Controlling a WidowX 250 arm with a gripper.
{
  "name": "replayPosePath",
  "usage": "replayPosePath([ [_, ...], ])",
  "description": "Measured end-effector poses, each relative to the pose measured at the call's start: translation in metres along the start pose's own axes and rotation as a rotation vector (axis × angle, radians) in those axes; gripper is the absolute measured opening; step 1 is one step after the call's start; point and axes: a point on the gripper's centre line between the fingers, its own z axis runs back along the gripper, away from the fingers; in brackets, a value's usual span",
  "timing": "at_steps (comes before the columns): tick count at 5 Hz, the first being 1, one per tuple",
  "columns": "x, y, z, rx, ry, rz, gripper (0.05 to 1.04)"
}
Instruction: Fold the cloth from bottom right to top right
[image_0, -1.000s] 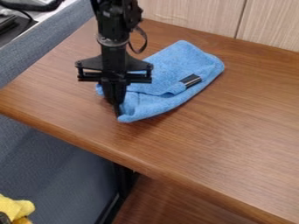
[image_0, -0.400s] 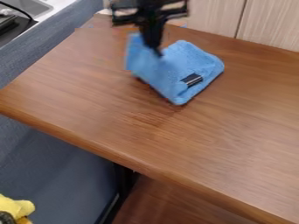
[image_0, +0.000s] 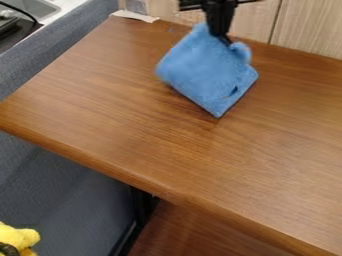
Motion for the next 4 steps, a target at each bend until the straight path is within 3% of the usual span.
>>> replayPosePath([
  [2,0.001,-0.016,-0.042,0.056,0.019,-0.017,0.059],
  [4,-0.006,-0.017,-0.057,0.053,0.013,-0.059,0.058],
])
